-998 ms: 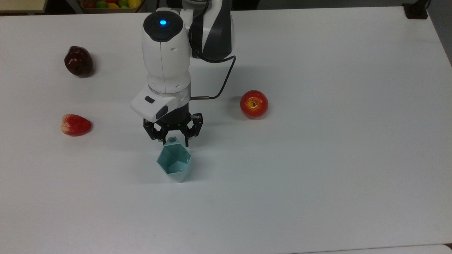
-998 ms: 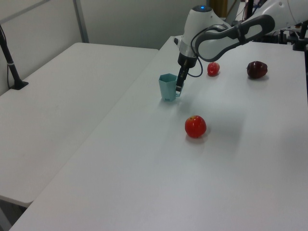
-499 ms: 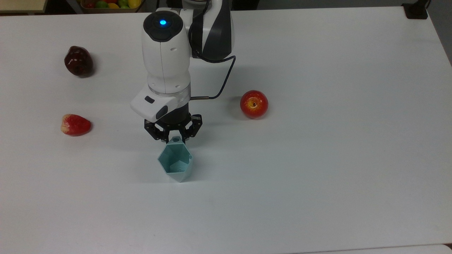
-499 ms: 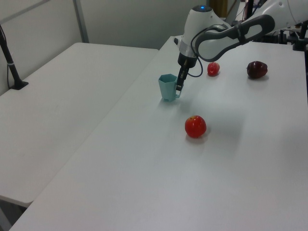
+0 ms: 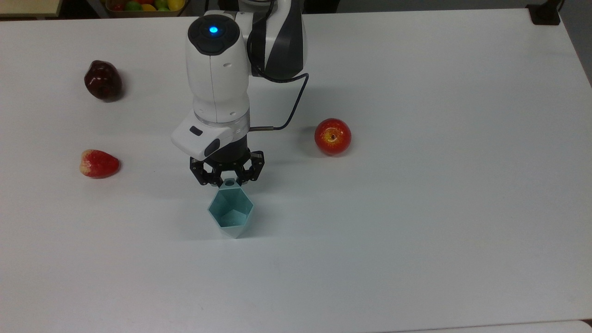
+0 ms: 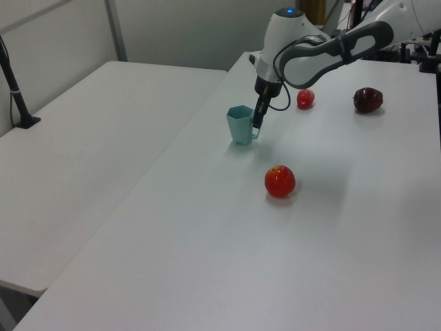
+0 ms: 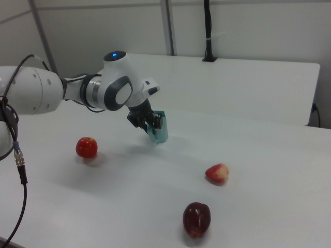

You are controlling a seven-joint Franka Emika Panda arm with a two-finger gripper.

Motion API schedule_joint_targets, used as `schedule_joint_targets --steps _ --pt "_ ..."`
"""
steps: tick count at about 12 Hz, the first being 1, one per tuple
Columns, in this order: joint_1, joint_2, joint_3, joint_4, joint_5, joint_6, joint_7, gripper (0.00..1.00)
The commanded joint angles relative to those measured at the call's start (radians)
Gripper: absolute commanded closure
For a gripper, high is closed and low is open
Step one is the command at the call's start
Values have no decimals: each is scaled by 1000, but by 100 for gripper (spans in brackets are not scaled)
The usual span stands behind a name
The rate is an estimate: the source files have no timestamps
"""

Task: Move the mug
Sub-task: 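Lift the teal mug and carry it toward the dark plum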

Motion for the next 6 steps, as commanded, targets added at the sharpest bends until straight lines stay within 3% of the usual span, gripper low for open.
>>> schedule_joint_targets --steps 1,4,6 --pt "9 -22 -9 -29 -11 17 -14 76" --pt "7 -45 -9 -32 -11 9 -11 76" --pt "9 -110 -9 -104 -11 9 -12 76"
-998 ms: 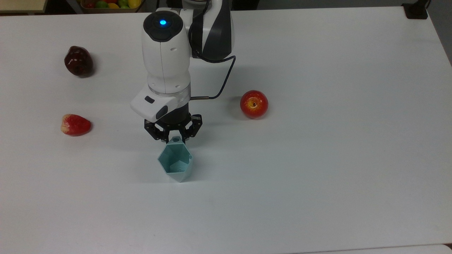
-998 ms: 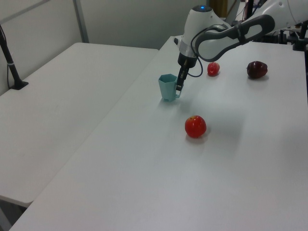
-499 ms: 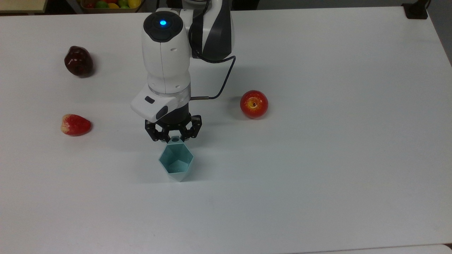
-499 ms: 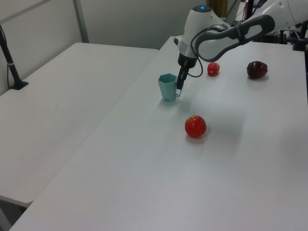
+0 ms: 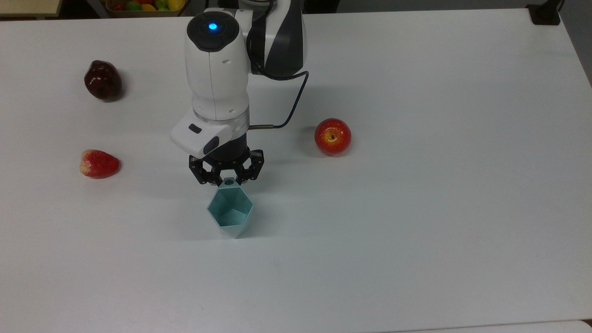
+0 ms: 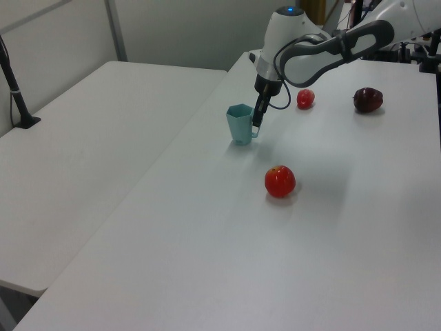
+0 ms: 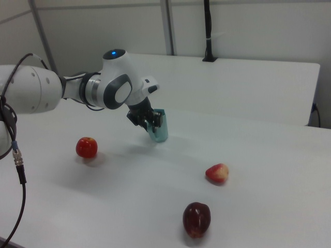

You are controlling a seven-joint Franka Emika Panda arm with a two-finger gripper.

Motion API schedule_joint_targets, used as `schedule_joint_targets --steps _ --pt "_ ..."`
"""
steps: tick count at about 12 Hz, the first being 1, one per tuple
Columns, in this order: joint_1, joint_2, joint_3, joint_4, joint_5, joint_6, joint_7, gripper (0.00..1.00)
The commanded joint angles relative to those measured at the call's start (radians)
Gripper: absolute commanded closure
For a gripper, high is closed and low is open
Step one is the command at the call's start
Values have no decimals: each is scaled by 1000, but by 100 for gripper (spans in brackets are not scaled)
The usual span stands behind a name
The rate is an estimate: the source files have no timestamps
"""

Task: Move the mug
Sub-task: 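Lift the teal mug and carry it toward the dark plum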

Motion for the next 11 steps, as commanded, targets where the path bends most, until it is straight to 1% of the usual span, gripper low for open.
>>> schedule_joint_targets --steps 1,3,6,7,8,9,10,11 --pt "9 -132 -7 -131 -9 9 -11 76" --pt "5 -188 -7 -174 -6 7 -5 76" --pt "0 -345 5 -334 1 9 -14 76" --pt "-14 -397 19 -383 4 9 -14 76" --pt "-50 -458 60 -441 7 9 -11 76" --pt "-70 -529 77 -505 13 9 -6 76" --pt "-72 -593 77 -570 35 7 -6 76" --pt "-72 -644 77 -619 41 0 -6 75"
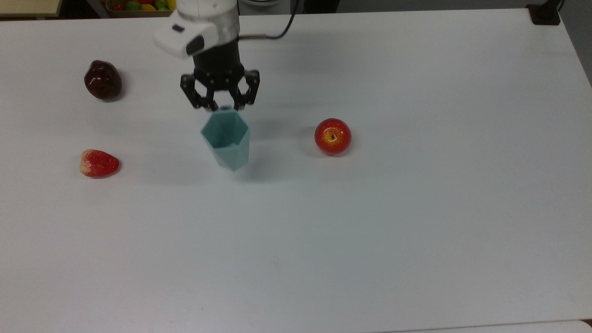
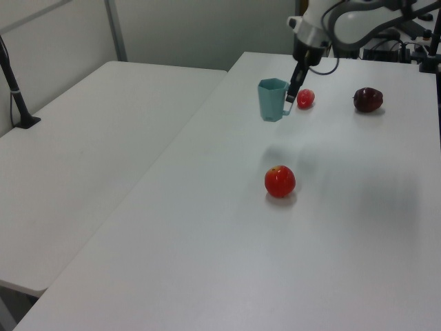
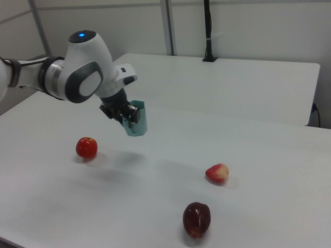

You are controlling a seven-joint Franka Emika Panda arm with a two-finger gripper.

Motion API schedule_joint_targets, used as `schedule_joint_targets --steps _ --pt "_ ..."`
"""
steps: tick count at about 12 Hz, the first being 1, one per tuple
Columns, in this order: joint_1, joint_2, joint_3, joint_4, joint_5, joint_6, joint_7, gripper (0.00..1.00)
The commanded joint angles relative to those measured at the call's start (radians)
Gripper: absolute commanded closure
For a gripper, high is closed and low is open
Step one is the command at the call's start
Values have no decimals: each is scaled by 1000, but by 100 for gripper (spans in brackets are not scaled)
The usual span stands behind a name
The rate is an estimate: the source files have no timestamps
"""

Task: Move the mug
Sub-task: 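Lift the teal mug and carry it toward the dark plum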

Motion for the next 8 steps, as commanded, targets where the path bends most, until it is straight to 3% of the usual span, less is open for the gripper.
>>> schedule_joint_targets --steps 1,3,8 --pt "-19 -214 21 -213 31 -36 -7 75" --pt "-17 -272 21 -279 31 -80 -10 75" --pt "0 -269 21 -352 31 -90 -6 75"
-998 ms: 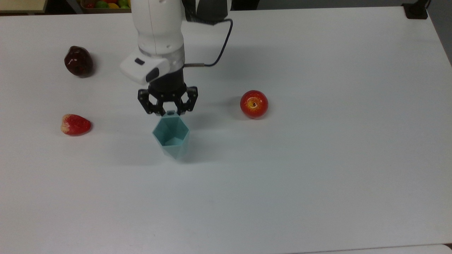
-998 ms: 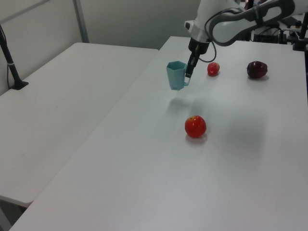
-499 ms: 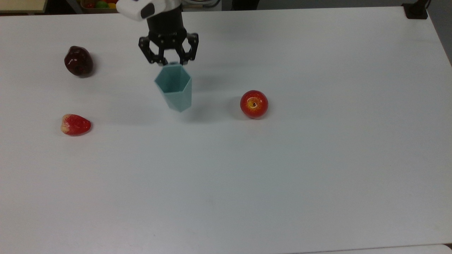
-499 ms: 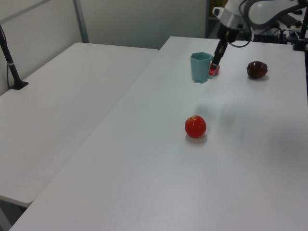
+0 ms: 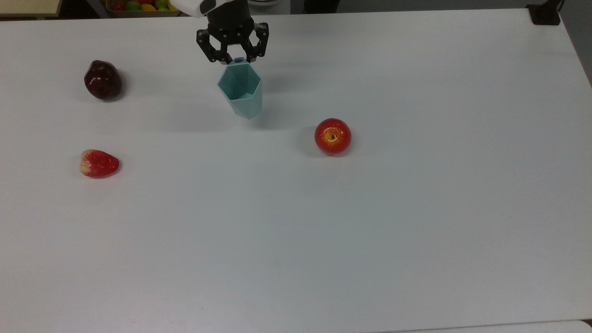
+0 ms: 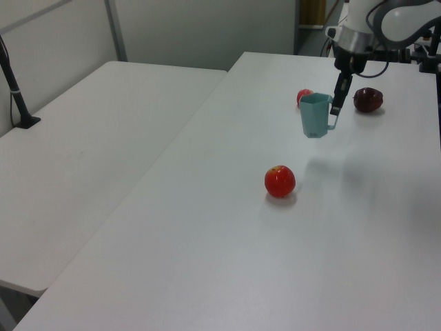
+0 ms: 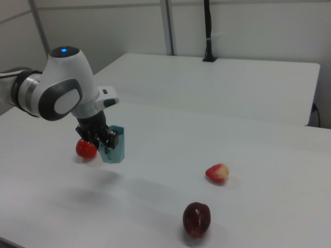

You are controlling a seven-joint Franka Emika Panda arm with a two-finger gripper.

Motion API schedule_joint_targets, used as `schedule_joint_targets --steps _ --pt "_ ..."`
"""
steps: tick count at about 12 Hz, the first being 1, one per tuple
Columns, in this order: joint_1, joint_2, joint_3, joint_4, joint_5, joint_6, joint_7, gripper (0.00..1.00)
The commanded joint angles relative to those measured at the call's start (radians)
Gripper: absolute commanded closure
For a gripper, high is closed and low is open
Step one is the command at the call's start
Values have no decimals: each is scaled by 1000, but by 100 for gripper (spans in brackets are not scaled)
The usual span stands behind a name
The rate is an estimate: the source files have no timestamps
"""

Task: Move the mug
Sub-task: 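Lift the teal mug and carry it toward the dark plum, then lower the mug onto the table and open the gripper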

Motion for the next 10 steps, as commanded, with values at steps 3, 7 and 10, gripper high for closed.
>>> schedule_joint_targets --steps 3,7,10 --pt "11 6 3 -61 18 26 -6 75" --pt "26 71 5 -72 18 107 7 75" --pt "27 78 5 -79 23 106 8 71"
